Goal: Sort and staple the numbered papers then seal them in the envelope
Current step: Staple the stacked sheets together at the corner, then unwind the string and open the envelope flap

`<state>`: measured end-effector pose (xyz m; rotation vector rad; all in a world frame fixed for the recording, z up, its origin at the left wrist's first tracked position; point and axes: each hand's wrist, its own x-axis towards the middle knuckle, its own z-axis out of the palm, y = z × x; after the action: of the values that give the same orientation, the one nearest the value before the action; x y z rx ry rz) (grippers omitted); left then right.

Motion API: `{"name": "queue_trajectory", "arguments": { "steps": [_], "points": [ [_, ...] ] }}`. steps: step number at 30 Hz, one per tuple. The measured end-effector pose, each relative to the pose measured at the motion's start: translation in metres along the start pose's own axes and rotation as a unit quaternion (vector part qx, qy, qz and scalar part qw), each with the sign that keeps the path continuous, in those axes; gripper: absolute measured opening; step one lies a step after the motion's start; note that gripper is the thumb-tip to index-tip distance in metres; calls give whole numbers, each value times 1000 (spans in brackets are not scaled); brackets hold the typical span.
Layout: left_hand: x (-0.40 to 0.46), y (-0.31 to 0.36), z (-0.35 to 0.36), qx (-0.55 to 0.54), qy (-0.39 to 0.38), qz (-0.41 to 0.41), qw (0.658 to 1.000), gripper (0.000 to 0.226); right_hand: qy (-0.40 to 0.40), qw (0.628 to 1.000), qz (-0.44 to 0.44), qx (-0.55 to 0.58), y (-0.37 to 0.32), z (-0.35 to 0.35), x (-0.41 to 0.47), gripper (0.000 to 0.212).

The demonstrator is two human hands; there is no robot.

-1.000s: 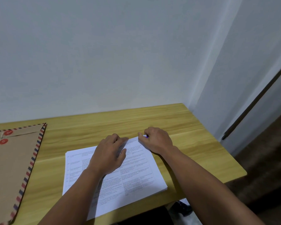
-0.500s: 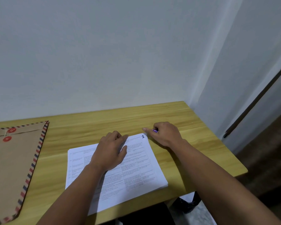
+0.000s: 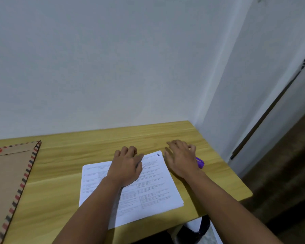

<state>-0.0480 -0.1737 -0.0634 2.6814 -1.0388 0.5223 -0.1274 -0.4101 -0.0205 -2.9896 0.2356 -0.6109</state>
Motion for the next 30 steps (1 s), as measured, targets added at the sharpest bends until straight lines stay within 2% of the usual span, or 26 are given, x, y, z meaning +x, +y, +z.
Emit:
{"name": "queue_trajectory", "arguments": {
  "steps": [3, 7, 9, 15, 18, 20, 22, 30],
  "points": [
    [-2, 0, -10, -6, 18, -24, 1000, 27, -91, 995, -35, 21, -36, 1, -7, 54],
    [-27, -18, -41, -20, 1, -85, 996, 30, -219, 975, 9, 32, -53, 13, -18, 79],
    [-48, -39, -61, -3, -19, -115, 993, 34, -246, 969, 20, 17, -54, 17, -22, 88],
    [-122, -129, -119, 63, -63, -233, 968, 45, -257, 966, 13, -10, -59, 16, -11, 91],
    [-154, -170, -141, 72, -66, -294, 951, 44, -188, 982, -1, 14, -85, 16, 2, 85],
    [-172, -189, -150, 77, -65, -331, 938, 44, -153, 986, -30, 50, -123, 18, 11, 73],
    [-188, -206, -154, 70, -57, -361, 928, 47, -152, 982, -75, 80, -174, 25, 20, 63],
    [-227, -280, -161, 70, -108, -412, 902, 56, -228, 929, -249, 154, -379, 58, 38, 69]
  ]
}}
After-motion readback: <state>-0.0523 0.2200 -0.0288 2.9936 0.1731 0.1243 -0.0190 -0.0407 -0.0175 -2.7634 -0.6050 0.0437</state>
